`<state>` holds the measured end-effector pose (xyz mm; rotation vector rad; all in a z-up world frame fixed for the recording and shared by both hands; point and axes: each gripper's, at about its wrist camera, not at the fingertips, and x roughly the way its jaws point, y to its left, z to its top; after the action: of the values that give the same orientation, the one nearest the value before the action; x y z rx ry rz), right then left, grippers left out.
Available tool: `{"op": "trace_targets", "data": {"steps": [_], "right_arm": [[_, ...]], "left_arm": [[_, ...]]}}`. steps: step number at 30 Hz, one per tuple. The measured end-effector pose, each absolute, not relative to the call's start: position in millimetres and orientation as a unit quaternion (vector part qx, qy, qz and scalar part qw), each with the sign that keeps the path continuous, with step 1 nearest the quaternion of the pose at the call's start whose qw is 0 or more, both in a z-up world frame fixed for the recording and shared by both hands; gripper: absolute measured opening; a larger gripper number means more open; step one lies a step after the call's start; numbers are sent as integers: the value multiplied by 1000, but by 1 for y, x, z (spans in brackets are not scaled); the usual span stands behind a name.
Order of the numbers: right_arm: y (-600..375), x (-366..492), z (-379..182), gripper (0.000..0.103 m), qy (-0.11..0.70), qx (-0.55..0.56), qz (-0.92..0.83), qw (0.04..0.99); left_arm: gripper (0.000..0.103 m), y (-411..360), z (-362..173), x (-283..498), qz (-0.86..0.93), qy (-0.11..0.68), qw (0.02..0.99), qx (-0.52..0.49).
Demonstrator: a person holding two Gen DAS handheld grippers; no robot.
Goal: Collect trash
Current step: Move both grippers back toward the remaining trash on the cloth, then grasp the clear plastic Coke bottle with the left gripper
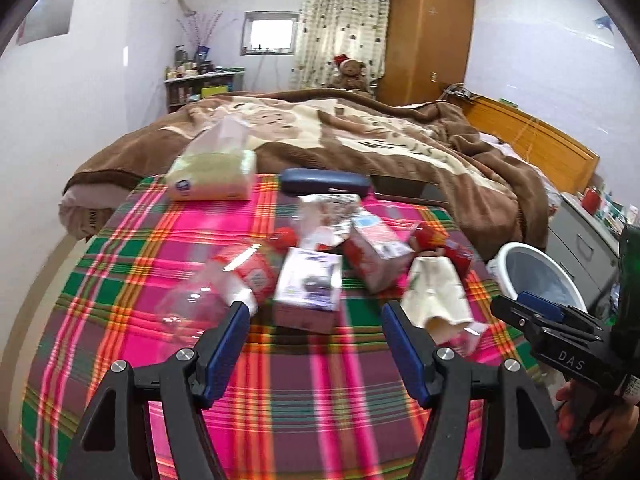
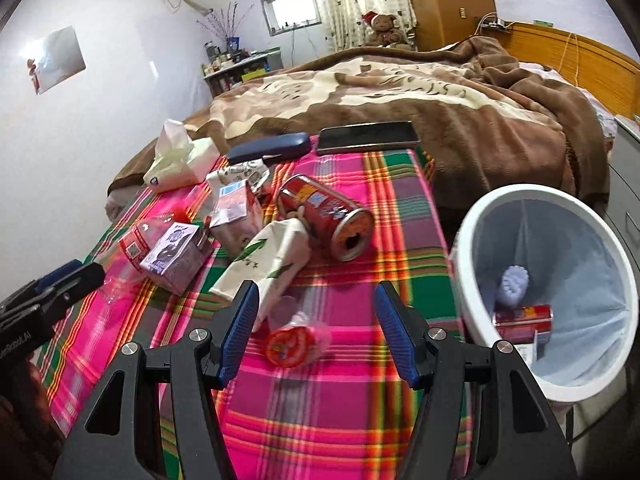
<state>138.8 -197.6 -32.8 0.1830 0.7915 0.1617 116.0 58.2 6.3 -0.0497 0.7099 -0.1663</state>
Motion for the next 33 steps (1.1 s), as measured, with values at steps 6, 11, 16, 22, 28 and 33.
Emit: {"op": "trace_targets", "data": {"steps": [6,11,16,22,28,33], "right_arm": [[-182,151,-38,62,398,89,90,909],[-173,160,-42,62,406,91,91,905],[-167,169,-47,61,419,92,84,900],[-163,176,-52,55,431,99,84,893],[-161,181,-56,45,444,101,89,886],[-159,184,-58,43,447,101,90,884]], "left_arm": [[68,92,1,124,-51,349,935,-31],[68,116,-11,136,-31,365,930,-27],[68,131,-18,154,-42,380,924,-30],[68,132,-26,177,-64,399,915,-8],[68,122,-32,193,-100,419,902,10],[69,108,-36,205,-126,437,890,42]]}}
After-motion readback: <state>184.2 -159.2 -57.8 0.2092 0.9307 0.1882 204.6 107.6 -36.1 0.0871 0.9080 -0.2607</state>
